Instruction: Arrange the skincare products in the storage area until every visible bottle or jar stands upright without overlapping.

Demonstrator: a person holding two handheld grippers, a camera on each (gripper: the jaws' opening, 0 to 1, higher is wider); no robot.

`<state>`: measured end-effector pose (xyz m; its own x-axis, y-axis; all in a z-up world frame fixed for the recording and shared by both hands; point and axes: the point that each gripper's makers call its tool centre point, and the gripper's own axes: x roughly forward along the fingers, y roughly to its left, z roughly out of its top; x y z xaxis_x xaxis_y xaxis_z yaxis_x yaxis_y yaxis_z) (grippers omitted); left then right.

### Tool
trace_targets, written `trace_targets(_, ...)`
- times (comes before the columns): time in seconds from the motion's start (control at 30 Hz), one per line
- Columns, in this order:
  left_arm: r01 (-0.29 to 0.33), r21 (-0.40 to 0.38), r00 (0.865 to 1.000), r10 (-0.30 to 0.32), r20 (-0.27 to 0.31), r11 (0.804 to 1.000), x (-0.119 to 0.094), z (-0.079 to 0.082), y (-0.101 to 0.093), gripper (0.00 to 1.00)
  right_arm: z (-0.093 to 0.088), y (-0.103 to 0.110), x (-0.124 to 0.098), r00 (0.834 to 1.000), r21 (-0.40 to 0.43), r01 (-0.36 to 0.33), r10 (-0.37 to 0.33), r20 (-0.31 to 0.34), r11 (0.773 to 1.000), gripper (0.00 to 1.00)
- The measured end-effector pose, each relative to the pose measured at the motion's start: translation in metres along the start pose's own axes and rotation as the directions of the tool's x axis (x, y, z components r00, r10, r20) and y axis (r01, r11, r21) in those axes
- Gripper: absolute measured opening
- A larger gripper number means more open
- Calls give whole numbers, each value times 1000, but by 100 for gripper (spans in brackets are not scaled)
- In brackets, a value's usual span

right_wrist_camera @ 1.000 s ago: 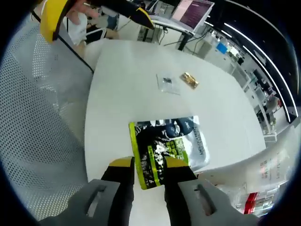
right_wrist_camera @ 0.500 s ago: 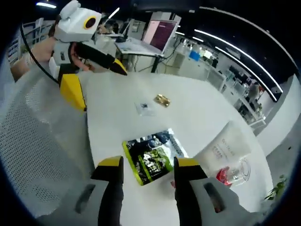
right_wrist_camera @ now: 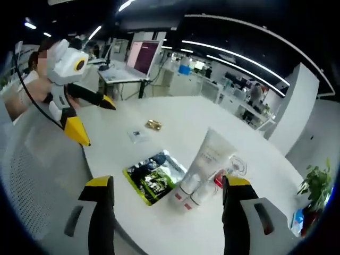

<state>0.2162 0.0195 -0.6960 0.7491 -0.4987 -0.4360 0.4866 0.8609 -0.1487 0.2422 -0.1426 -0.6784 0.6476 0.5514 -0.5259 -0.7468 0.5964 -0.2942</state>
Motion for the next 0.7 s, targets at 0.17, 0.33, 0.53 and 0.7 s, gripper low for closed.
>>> trace_targets(0.17, 1, 2, 1000, -1, -4, 1000, 0, -1, -1, 92, -11, -8, -3, 1000, 78, 22, -21, -7, 997, 97)
trace_targets(0.33, 2, 4, 1000, -2, -10, 1000, 1, -2, -1, 92, -19, -10, -3, 1000, 112, 25, -24, -14, 993, 100)
trace_targets(0.53, 3, 5, 1000, -2, -19, 1000, 2, -3, -1, 92, -23, -8, 1, 1000, 176, 2, -3, 7, 984, 100)
trace_targets(0.7, -1, 3, 1000, 1, -23, 1000, 2, -4, 0, 92, -27, -6, 5, 1000, 206, -4, 0, 18, 979, 100)
